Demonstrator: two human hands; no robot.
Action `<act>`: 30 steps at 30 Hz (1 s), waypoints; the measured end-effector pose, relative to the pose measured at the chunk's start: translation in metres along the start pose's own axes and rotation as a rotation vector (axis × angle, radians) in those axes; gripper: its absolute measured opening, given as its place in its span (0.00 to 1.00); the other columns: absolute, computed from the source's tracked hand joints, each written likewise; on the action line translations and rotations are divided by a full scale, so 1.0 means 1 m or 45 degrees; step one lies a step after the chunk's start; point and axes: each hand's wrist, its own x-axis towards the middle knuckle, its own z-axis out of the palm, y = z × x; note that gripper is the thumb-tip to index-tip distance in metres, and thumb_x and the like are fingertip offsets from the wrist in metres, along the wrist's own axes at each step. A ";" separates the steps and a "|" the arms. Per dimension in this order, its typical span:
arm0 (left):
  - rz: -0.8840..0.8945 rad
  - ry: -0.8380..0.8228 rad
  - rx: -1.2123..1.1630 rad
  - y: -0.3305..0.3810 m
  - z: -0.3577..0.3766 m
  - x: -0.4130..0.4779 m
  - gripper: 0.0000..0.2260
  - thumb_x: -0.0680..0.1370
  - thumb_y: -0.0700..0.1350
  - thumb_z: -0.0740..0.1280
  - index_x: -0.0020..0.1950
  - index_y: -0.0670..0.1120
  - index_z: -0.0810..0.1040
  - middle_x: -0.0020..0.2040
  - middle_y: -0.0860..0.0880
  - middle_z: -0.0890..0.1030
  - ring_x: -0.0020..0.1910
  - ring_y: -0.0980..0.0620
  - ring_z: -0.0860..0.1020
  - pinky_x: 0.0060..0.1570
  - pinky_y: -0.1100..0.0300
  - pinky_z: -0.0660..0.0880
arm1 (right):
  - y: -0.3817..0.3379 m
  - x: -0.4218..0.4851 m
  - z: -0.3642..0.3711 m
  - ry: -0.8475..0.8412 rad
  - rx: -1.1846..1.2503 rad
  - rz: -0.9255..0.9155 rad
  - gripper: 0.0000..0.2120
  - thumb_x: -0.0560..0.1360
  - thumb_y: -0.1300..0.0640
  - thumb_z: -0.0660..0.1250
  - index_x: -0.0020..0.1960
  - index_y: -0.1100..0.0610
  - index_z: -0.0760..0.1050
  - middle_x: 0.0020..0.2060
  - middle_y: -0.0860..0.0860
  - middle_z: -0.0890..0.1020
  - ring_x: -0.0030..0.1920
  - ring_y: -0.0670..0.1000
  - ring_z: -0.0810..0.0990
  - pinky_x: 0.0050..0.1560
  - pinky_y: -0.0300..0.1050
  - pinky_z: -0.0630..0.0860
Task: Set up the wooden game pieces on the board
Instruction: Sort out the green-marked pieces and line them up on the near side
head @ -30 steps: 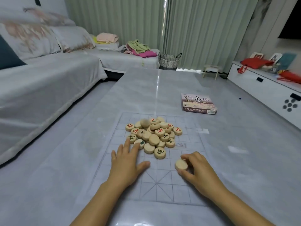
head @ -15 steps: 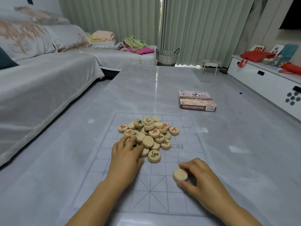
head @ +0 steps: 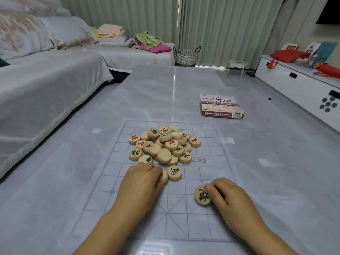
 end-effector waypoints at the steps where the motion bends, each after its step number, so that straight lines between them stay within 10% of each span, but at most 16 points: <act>1: -0.030 0.013 -0.072 0.003 -0.002 -0.003 0.09 0.71 0.50 0.68 0.33 0.48 0.76 0.31 0.52 0.77 0.31 0.50 0.74 0.28 0.66 0.59 | 0.001 -0.001 0.001 0.016 -0.023 0.007 0.09 0.77 0.48 0.58 0.40 0.47 0.72 0.38 0.44 0.76 0.43 0.43 0.73 0.41 0.35 0.68; 9: -0.334 -0.144 -0.655 0.006 -0.008 -0.003 0.08 0.79 0.47 0.59 0.56 0.52 0.75 0.39 0.56 0.76 0.41 0.54 0.74 0.40 0.63 0.69 | -0.001 -0.005 -0.002 -0.031 -0.005 -0.027 0.02 0.77 0.47 0.59 0.45 0.40 0.68 0.43 0.41 0.75 0.47 0.41 0.73 0.44 0.33 0.67; 14: -0.349 -0.256 -0.759 0.007 -0.007 -0.003 0.07 0.79 0.45 0.60 0.50 0.55 0.76 0.46 0.56 0.77 0.44 0.59 0.73 0.41 0.70 0.68 | 0.000 -0.006 -0.003 -0.174 -0.143 -0.114 0.32 0.57 0.23 0.52 0.56 0.38 0.67 0.45 0.34 0.67 0.51 0.35 0.67 0.47 0.29 0.64; 22: -0.239 -0.134 -0.662 0.023 -0.002 -0.003 0.10 0.78 0.45 0.61 0.59 0.50 0.75 0.53 0.53 0.74 0.48 0.57 0.72 0.45 0.70 0.67 | 0.001 -0.007 0.001 -0.097 -0.141 -0.106 0.20 0.69 0.38 0.65 0.58 0.43 0.70 0.47 0.37 0.68 0.50 0.35 0.66 0.46 0.29 0.63; 27: -0.105 0.118 -0.298 0.003 0.012 0.023 0.18 0.77 0.41 0.60 0.67 0.48 0.70 0.69 0.50 0.69 0.66 0.46 0.67 0.61 0.54 0.66 | -0.001 -0.006 0.000 -0.128 -0.185 -0.128 0.33 0.59 0.27 0.49 0.58 0.41 0.69 0.46 0.34 0.65 0.49 0.33 0.66 0.45 0.28 0.63; 30: -0.006 0.049 -0.102 -0.009 0.019 0.030 0.20 0.72 0.39 0.64 0.63 0.50 0.75 0.64 0.49 0.77 0.59 0.43 0.75 0.52 0.51 0.75 | 0.000 -0.006 0.000 -0.131 -0.195 -0.142 0.34 0.58 0.27 0.47 0.58 0.41 0.69 0.45 0.34 0.64 0.48 0.33 0.65 0.46 0.28 0.63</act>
